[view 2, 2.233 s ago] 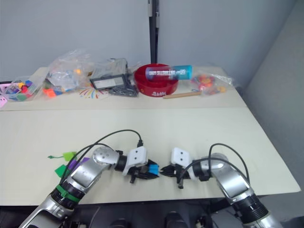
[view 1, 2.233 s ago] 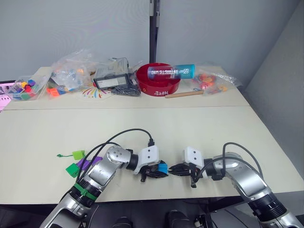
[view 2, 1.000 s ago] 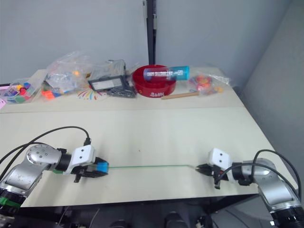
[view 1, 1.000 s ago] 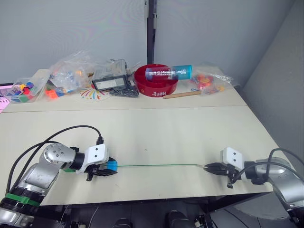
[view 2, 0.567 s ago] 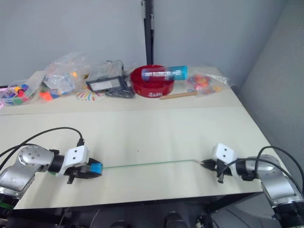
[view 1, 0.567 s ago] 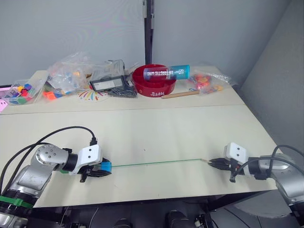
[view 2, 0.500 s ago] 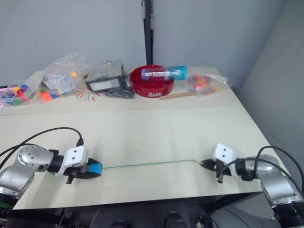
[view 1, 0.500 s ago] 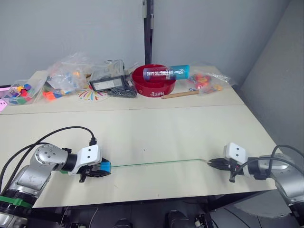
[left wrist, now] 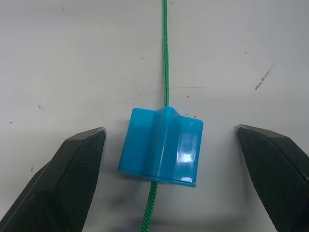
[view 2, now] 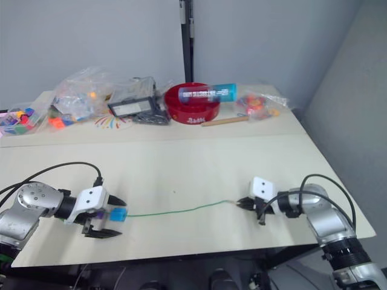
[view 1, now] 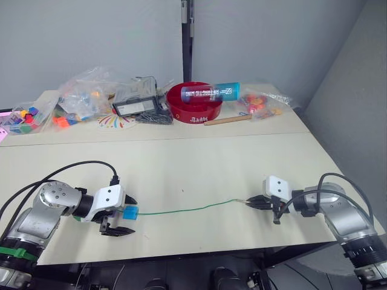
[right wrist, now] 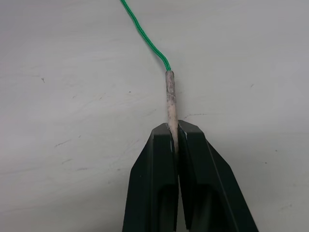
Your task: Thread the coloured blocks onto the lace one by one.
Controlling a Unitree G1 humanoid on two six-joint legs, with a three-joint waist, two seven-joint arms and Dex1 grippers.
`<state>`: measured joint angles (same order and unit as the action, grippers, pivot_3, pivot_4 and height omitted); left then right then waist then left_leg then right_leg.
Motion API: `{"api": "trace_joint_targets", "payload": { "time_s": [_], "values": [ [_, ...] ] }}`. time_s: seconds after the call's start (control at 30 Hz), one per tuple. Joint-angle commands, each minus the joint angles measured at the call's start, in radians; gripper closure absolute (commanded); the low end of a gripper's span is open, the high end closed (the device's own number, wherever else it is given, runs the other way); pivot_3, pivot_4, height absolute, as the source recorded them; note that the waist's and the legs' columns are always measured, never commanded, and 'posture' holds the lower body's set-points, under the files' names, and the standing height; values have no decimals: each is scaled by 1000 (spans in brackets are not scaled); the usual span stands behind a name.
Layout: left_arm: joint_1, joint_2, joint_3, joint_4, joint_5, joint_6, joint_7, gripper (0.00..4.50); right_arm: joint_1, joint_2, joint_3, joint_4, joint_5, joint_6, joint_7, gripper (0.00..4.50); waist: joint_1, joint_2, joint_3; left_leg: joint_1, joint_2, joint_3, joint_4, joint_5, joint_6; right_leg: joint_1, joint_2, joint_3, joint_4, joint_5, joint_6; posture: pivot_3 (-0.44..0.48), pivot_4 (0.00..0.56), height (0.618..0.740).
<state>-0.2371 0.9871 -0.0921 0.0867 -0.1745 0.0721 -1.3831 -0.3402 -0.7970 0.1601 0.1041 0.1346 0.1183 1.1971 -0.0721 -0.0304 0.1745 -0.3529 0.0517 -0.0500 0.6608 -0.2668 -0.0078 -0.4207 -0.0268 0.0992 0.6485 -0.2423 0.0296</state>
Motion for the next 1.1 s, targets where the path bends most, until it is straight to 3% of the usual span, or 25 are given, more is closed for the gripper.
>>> {"api": "trace_joint_targets", "payload": {
  "time_s": [0.03, 0.33, 0.53, 0.67, 0.8, 0.87, 1.1],
  "values": [
    [-3, 38, 24, -22, 16, 28, 15, 41, -1, 5, 14, -11, -12, 0, 5, 4500, 0, 0, 0, 0, 0, 0, 0, 0, 0, 0, 0, 0, 0, 0, -1, 0, 150, 731],
    [-158, 196, -19, -138, 28, 170, -128, 41, -14, 31, 37, -24, -23, 22, 2, 4500, -1, -3, 1, -1, 0, 0, 0, 0, 0, -1, 0, -1, 0, 1, -1, 0, 150, 731],
    [-337, 271, -163, -145, 152, 200, -230, 41, -18, 62, 49, -22, -34, 28, -10, 4500, 2, -4, 2, -2, 0, 0, 0, 0, 0, -1, 0, 0, -1, 0, -2, 0, 150, 731],
    [-501, 253, -329, -114, 205, 230, -231, 41, -16, 81, 56, -29, -43, 33, -23, 4500, 1, -6, 2, -2, 0, -1, 0, 0, 0, -1, 1, -1, -1, 0, -2, 0, 150, 731],
    [-557, 248, -449, -140, 228, 252, -231, 41, 1, 101, 57, -59, -44, 51, -47, 4500, -3, -6, 2, -2, 0, 0, 0, 0, 1, -1, 1, 0, 0, 0, -2, 0, 150, 731],
    [-552, 203, -452, -155, 256, 311, -231, 41, 10, 108, 54, -76, -43, 61, -60, 4500, -1, -6, 2, -2, 0, -1, 0, -1, 1, -1, 1, 0, 0, 1, -4, 0, 150, 731],
    [-491, 185, -431, -266, 277, 394, -220, 41, 46, 118, 56, -124, -38, 93, -88, 4500, 2, -8, 3, -2, 0, -1, 0, -1, 1, -1, 1, 0, 0, 1, -4, 0, 150, 731]
  ]
}}
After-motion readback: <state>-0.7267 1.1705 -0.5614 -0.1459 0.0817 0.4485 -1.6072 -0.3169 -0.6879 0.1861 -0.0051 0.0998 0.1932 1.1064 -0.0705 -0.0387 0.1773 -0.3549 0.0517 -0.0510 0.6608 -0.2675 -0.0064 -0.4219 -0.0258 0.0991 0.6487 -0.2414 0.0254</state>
